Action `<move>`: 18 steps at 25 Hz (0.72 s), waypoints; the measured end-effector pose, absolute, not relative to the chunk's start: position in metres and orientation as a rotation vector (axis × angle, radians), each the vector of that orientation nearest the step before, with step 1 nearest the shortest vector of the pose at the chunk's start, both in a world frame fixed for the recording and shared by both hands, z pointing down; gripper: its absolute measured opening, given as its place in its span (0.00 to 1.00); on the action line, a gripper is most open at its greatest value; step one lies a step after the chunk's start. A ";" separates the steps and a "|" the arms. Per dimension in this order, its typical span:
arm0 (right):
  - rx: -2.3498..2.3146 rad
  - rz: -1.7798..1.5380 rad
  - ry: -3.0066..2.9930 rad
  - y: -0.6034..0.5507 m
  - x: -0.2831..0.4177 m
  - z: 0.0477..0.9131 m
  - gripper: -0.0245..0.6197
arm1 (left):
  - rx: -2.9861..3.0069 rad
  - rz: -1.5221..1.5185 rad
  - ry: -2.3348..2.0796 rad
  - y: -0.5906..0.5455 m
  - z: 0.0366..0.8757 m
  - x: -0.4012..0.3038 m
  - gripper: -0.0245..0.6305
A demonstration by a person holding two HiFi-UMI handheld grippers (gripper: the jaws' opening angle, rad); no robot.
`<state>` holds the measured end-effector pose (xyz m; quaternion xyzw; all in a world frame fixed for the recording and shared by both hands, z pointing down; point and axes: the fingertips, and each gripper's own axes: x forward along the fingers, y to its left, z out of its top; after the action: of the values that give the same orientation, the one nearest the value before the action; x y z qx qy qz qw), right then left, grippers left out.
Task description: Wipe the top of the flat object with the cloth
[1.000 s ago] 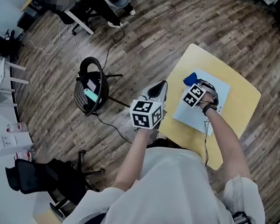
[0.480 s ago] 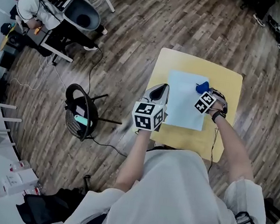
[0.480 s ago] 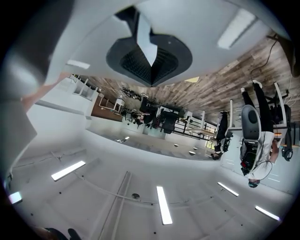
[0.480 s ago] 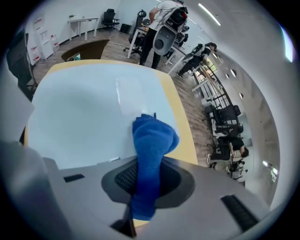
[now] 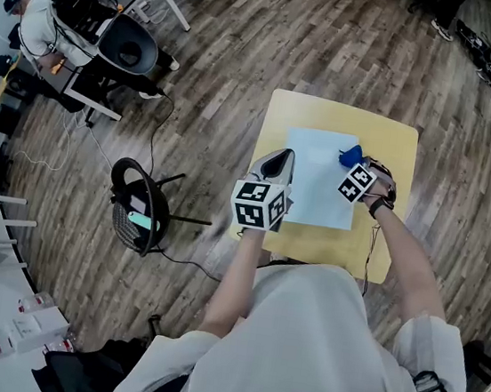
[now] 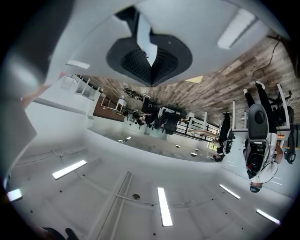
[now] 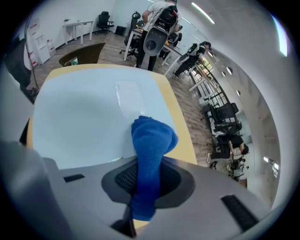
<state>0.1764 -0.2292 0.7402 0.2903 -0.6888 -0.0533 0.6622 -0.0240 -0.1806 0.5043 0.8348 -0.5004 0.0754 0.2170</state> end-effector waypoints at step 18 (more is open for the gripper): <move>0.338 -0.516 -1.648 -0.224 -0.065 0.741 0.14 | 2.027 0.160 -1.694 -0.142 0.516 -0.155 0.05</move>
<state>-0.0647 -0.2245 0.7406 0.1481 -0.7216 -0.2262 0.6374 -0.1545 -0.1421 0.5157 0.7425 -0.6205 0.0585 0.2452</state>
